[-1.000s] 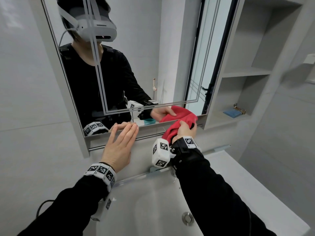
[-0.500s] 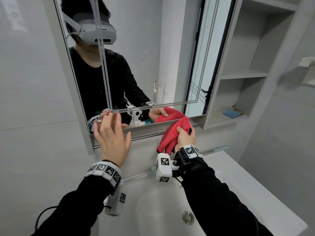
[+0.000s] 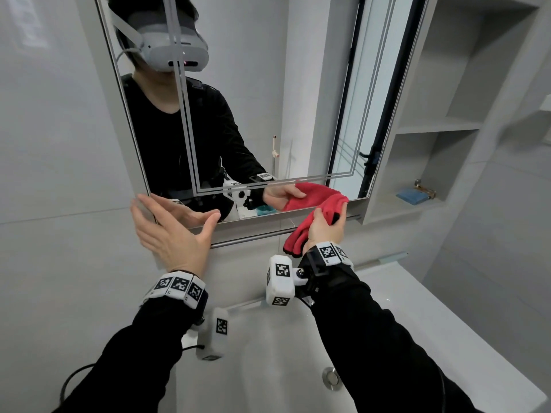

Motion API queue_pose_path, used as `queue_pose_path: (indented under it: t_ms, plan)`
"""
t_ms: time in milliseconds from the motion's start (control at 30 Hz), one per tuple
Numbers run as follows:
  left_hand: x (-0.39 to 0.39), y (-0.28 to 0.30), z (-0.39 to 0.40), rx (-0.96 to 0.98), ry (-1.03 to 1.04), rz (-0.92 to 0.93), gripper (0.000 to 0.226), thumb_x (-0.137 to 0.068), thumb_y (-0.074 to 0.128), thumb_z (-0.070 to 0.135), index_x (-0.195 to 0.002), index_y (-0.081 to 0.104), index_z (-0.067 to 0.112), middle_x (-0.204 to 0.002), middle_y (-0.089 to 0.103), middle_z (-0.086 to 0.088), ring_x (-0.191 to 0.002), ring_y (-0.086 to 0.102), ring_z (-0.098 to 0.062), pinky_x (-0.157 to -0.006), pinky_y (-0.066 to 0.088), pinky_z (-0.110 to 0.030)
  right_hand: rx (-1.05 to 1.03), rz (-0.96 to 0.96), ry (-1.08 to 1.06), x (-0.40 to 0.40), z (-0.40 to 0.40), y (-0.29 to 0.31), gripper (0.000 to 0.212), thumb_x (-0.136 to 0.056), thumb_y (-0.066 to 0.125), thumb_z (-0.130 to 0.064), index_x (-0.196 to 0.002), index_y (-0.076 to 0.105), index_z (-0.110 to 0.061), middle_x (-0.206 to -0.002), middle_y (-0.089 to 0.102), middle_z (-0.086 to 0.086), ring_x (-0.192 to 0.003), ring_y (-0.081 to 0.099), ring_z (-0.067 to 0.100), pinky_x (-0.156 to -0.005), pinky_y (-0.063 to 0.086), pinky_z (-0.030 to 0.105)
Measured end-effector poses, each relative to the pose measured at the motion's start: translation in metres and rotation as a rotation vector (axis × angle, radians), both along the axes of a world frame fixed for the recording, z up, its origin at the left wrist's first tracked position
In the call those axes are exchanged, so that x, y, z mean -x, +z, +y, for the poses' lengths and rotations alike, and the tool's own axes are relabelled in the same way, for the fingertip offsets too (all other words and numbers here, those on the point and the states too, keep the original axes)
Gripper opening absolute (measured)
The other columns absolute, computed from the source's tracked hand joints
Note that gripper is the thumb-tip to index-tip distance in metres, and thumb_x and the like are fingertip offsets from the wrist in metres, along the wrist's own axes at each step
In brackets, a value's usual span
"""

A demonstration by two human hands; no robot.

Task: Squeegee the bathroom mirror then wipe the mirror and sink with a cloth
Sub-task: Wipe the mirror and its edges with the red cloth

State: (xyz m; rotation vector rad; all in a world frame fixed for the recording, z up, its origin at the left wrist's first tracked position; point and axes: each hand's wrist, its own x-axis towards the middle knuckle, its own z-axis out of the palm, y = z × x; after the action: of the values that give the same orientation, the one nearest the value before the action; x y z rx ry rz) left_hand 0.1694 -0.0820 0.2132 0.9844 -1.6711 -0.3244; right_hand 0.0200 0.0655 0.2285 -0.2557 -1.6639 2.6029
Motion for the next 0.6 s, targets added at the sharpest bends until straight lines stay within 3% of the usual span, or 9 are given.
queue_pose_path:
  t_ms: [33,100,200,600]
  plan:
    - [0.000,0.000,0.000,-0.001,0.003,0.004,0.122,-0.066,0.056,0.076,-0.147,0.008,-0.002,-0.149,0.018,-0.028,-0.136,0.023,-0.042,-0.112,0.020,-0.049,-0.010,0.003,0.008,-0.003,-0.003,-0.002,0.066,-0.088,0.057,-0.009,-0.142,0.035,-0.039,-0.109,0.062,-0.011,-0.068,0.067,-0.003,-0.062,0.054,0.016]
    - [0.000,0.000,-0.001,0.003,0.014,0.003,0.123,-0.066,0.057,0.077,-0.147,0.010,-0.003,-0.148,0.020,-0.028,-0.134,0.026,-0.042,-0.111,0.020,-0.048,-0.068,0.024,0.033,-0.011,-0.010,-0.006,0.068,-0.087,0.057,-0.010,-0.142,0.033,-0.041,-0.127,0.060,-0.001,-0.100,0.066,0.015,-0.090,0.054,0.033]
    - [0.000,-0.001,-0.002,-0.006,0.022,-0.007,0.124,-0.065,0.056,0.078,-0.147,0.011,-0.002,-0.148,0.021,-0.027,-0.132,0.028,-0.042,-0.110,0.021,-0.047,-0.135,0.071,0.046,-0.019,-0.017,-0.011,0.069,-0.087,0.056,-0.008,-0.142,0.033,-0.041,-0.139,0.052,0.001,-0.116,0.057,0.020,-0.104,0.043,0.036]
    - [0.001,-0.004,-0.007,0.015,0.046,-0.004,0.126,-0.064,0.051,0.084,-0.147,0.013,-0.002,-0.146,0.027,-0.026,-0.126,0.035,-0.041,-0.106,0.026,-0.048,-0.394,0.291,0.163,-0.061,-0.028,-0.029,0.070,-0.085,0.057,0.004,-0.143,0.037,-0.030,-0.145,0.043,0.011,-0.133,0.043,0.025,-0.109,0.033,0.031]
